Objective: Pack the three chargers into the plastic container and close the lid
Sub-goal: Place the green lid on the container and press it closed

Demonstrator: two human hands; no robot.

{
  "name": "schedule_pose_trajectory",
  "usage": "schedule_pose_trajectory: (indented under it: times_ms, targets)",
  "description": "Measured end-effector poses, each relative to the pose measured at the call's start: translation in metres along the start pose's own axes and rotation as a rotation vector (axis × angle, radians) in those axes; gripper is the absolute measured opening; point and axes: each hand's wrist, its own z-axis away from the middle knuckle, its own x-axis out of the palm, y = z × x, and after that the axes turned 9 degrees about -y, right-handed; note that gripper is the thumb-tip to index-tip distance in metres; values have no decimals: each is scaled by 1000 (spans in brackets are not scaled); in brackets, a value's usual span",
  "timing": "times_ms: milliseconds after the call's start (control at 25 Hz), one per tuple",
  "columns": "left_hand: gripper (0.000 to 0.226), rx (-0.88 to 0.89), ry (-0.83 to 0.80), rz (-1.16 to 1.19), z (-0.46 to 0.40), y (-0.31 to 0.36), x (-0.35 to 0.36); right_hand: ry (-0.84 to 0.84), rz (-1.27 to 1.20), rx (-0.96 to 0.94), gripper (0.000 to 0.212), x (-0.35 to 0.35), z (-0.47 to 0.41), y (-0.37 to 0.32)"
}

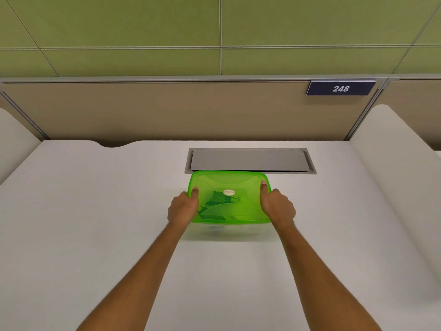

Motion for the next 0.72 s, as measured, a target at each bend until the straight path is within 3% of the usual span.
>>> schedule_pose_trajectory:
  times_ms: [240,440,720]
  targets:
    - [61,16,87,12,27,-9,7,76,27,21,73,9,18,4]
    - [57,46,136,79,29,-8,9,90,-93,3,61,11,19,9]
    - [48,10,24,70,3,-6,1,86,-116,-31,58,10,18,11]
